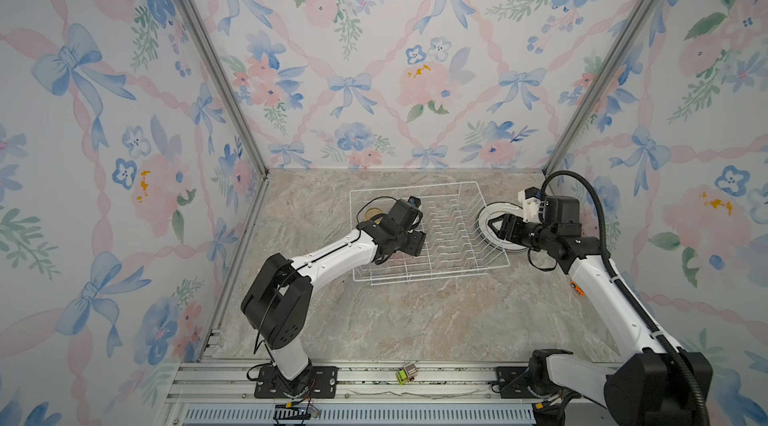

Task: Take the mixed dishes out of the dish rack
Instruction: 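Lower the left gripper over the pink glass in the rack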

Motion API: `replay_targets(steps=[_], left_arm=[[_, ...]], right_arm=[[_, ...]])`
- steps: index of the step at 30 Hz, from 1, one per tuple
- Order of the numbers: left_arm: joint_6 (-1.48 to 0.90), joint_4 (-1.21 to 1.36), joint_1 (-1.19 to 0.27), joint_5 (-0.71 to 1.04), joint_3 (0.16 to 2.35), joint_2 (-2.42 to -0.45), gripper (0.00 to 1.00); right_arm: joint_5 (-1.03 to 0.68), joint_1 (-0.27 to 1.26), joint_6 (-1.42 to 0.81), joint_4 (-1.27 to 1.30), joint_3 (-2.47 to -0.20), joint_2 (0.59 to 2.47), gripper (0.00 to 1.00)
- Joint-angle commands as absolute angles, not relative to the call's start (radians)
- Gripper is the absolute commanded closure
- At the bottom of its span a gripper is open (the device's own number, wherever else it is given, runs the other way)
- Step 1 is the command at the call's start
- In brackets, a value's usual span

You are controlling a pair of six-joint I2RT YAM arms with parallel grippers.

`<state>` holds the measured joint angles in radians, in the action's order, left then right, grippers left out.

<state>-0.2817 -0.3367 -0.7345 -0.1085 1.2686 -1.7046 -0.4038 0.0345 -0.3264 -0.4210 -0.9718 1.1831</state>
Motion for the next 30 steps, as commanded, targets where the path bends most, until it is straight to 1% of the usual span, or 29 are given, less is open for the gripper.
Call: replay_targets(steps=[1,5,7,9,10,15,30], left_arm=[[-0.253,-0.387,-0.756,-0.174,1.265,-1.676,0.24],[-0.239,-0.383,-0.779,-0.232,1.261,-1.625,0.21],[-0.235,-0.385,-0.779,-0.243,1.253,-1.605,0.17],[-0.235,-0.384,-0.779,-0.247,1.241,-1.592,0.11],[-0.235,-0.385,-0.778,-0.246,1.234,-1.588,0.1],[-0.239,-0.386,-0.763,-0.193,1.226,-1.618,0.13],[-0.229,-0.387,-0.71,-0.115,1.259,-1.75,0.11]], right_arm=[[-0.42,0.033,-0.34,-0.399,-0.954,1.196,0.33],[-0.439,0.034,-0.355,-0.377,-0.947,1.203,0.33],[-0.44,0.034,-0.357,-0.373,-0.943,1.205,0.33],[-0.44,0.034,-0.357,-0.371,-0.942,1.206,0.33],[-0.442,0.035,-0.357,-0.371,-0.941,1.206,0.33],[-0.443,0.033,-0.356,-0.371,-0.937,1.203,0.33],[-0.442,0.024,-0.351,-0.381,-0.934,1.187,0.33]])
